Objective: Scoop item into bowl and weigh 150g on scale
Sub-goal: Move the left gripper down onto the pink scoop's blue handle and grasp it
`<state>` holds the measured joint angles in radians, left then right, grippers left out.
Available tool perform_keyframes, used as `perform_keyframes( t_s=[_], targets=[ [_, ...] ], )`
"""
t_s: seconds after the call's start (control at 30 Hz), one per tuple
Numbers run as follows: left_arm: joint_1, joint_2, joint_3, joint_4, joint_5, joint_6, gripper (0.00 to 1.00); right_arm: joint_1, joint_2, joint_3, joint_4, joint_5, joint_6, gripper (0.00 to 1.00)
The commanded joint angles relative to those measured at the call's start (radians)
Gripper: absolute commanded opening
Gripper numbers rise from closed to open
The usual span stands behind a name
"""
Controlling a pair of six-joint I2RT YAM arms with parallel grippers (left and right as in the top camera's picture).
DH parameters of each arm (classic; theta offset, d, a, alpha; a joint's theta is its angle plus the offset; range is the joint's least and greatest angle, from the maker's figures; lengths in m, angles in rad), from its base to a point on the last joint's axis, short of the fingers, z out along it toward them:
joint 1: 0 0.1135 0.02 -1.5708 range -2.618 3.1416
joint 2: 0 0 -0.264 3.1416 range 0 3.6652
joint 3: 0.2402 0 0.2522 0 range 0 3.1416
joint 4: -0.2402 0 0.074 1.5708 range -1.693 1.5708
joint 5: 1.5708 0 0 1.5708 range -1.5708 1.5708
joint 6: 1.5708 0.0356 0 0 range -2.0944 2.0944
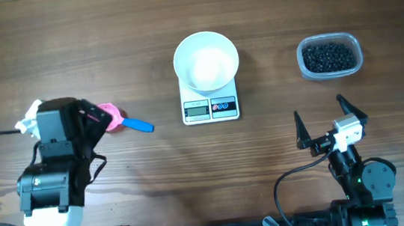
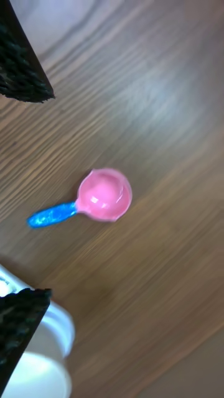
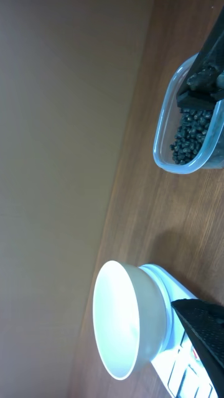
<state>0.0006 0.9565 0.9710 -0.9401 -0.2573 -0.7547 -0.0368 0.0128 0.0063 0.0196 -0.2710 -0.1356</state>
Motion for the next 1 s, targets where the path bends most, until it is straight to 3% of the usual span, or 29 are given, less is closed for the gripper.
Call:
perform_keyframes(
  t_s=[0.0,0.1,0.4,0.47,0.53,0.63,0.73,0.97],
  targets=[
    [0.067,0.005,0.011,-0.014,-0.010,-0.043,1.00,0.006,-0.009,-0.001,0.002,0.009,0.006,1.00],
    [0.130,0.021,0.011,-0.023,0.051,-0.043,1.00,0.006,-0.009,-0.001,0.002,0.009,0.006,1.00],
    [0.135,0.119,0.011,-0.010,0.056,-0.072,1.00,0.006,-0.009,-0.001,0.002,0.009,0.006,1.00],
    [0.135,0.158,0.011,-0.023,0.067,-0.157,0.92,0.006,-0.009,-0.001,0.002,0.009,0.006,1.00],
    [0.135,0.213,0.011,-0.056,0.066,-0.231,0.91,0.006,-0.009,-0.001,0.002,0.009,0.006,1.00],
    [0.135,0.296,0.011,-0.046,0.066,-0.248,0.89,0.006,-0.009,-0.001,0.002,0.009,0.006,1.00],
    [0.135,0.443,0.011,-0.002,0.087,-0.354,0.80,0.006,-0.009,-0.001,0.002,0.009,0.006,1.00],
    [0.134,0.658,0.011,0.140,0.120,-0.361,0.59,0.006,-0.009,-0.001,0.002,0.009,0.006,1.00]
  ],
)
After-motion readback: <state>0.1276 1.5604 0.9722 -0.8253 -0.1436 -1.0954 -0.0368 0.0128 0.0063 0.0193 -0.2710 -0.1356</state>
